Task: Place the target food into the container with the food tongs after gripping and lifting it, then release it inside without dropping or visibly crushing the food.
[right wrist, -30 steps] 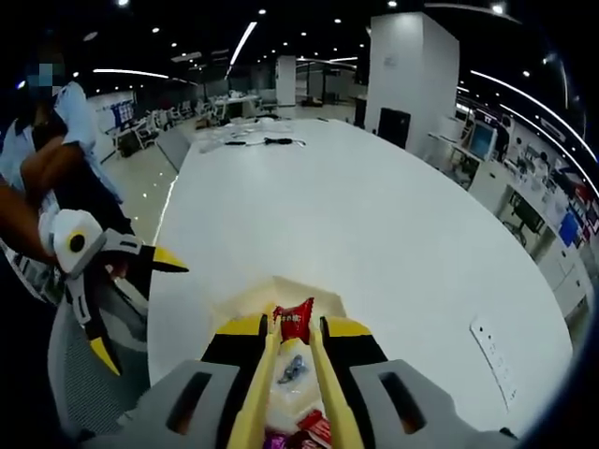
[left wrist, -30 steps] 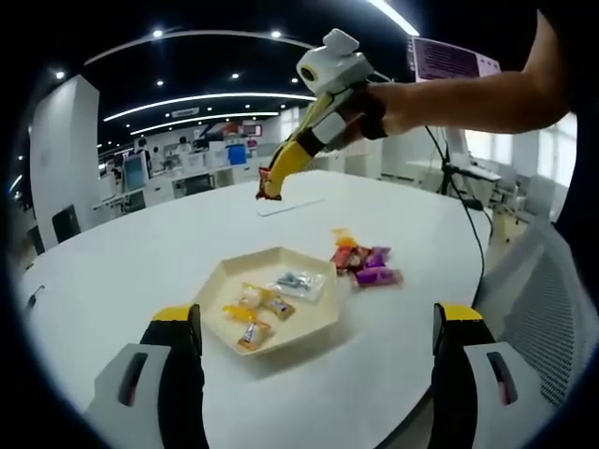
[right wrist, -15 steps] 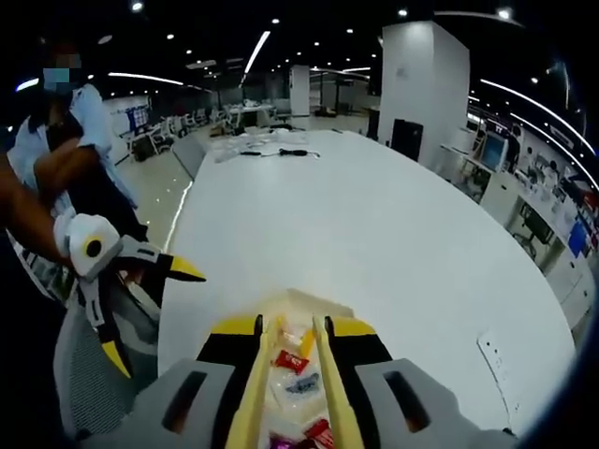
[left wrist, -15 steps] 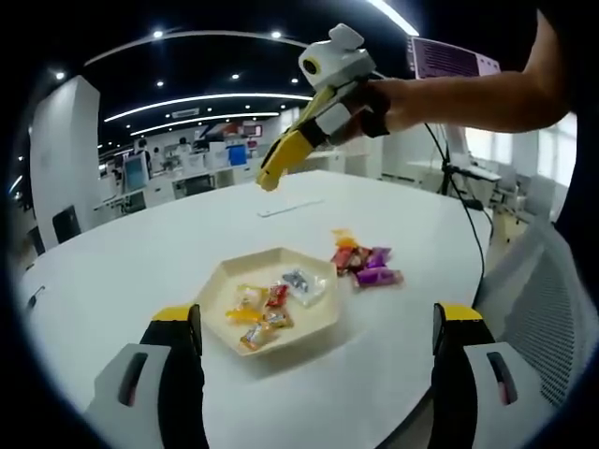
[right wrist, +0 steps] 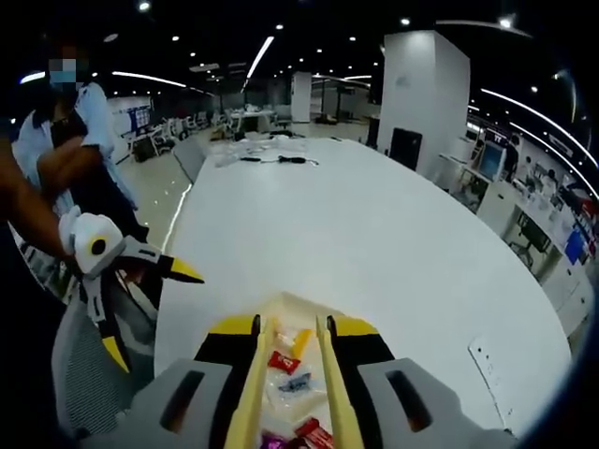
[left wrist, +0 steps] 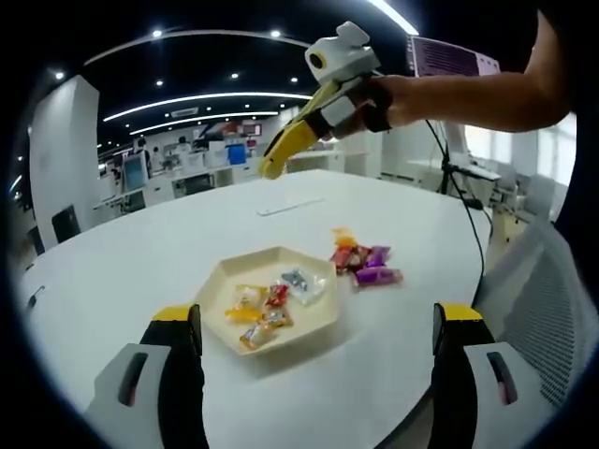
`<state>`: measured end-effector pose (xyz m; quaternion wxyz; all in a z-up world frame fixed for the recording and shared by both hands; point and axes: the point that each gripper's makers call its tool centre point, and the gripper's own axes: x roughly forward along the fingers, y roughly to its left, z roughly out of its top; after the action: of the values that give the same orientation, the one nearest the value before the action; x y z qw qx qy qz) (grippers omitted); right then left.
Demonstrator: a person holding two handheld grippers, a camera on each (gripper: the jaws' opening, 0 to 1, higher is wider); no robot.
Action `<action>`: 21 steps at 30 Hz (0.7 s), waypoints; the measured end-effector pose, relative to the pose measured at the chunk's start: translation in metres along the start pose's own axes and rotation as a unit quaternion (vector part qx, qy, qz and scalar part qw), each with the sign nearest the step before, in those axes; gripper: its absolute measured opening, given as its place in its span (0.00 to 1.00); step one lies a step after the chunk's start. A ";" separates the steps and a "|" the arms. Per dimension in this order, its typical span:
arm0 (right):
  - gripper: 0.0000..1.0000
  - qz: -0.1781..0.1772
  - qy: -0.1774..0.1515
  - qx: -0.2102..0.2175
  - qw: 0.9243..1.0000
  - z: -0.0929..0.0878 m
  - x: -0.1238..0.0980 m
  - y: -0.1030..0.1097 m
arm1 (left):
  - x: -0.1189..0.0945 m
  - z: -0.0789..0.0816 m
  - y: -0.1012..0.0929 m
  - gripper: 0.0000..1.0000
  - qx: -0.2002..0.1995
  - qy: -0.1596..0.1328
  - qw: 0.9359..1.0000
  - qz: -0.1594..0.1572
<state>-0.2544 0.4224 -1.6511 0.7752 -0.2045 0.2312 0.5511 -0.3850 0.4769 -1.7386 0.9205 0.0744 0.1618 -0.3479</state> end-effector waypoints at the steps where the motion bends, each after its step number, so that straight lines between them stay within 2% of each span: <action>1: 0.28 -0.001 -0.001 0.001 1.000 -0.001 -0.002 -0.002 | 0.000 0.000 0.000 0.99 -0.001 0.001 1.000 -0.001; 16: 0.28 -0.023 0.002 0.013 1.000 -0.020 -0.021 -0.021 | 0.001 -0.001 -0.002 0.99 -0.002 0.002 1.000 -0.004; 21: 0.29 -0.041 0.008 0.026 0.999 -0.031 -0.028 -0.031 | 0.001 0.000 -0.002 0.99 -0.003 0.002 1.000 -0.004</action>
<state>-0.2368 0.3741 -1.6577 0.8006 -0.1979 0.2426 0.5109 -0.3861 0.4749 -1.7393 0.9188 0.0720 0.1650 -0.3513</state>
